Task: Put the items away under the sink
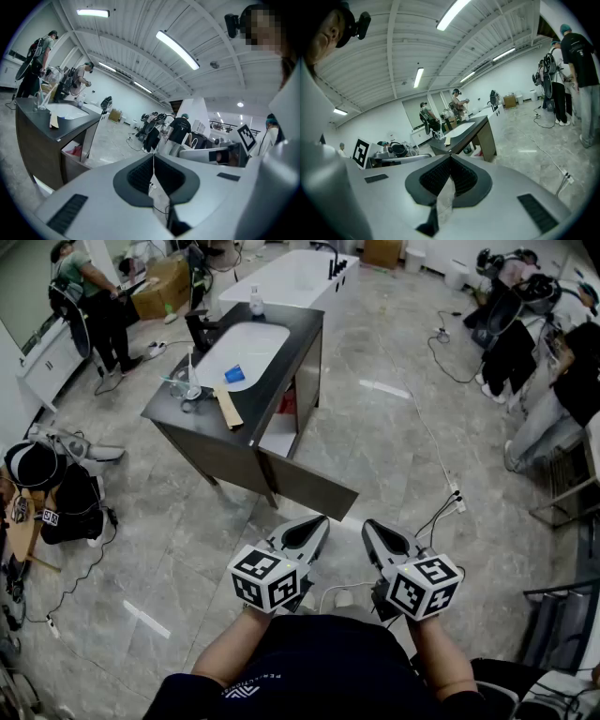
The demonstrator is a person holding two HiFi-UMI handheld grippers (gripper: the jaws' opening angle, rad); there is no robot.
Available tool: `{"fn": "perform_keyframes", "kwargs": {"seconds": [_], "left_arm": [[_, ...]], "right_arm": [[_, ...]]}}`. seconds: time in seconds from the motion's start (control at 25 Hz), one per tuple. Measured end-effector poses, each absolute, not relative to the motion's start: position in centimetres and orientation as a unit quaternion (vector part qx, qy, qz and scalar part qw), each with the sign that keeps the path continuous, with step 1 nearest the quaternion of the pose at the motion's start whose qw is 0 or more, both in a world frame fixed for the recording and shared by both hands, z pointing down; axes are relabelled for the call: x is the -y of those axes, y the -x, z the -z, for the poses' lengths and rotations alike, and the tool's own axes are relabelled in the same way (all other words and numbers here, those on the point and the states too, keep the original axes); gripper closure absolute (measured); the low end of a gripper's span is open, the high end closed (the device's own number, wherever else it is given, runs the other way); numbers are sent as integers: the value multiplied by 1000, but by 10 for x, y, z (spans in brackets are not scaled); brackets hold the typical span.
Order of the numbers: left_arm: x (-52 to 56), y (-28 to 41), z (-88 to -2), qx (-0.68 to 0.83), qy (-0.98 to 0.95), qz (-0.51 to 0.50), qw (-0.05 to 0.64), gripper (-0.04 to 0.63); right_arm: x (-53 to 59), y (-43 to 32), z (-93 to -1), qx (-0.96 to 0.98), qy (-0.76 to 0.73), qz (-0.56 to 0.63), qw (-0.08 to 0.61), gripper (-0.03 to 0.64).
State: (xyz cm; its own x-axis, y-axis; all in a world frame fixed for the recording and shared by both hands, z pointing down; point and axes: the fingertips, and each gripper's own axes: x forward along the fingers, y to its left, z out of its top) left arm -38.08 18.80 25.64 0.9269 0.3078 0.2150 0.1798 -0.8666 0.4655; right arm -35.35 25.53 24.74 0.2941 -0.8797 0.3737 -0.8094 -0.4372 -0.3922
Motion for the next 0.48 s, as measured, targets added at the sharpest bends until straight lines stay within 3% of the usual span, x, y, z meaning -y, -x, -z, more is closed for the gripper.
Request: {"fn": "perform_keyframes", "kwargs": {"seconds": [0.48], "left_arm": [[-153, 380, -259, -132, -957, -142, 214, 583]], "right_arm": [[-218, 351, -256, -519, 807, 273, 67, 583]]}}
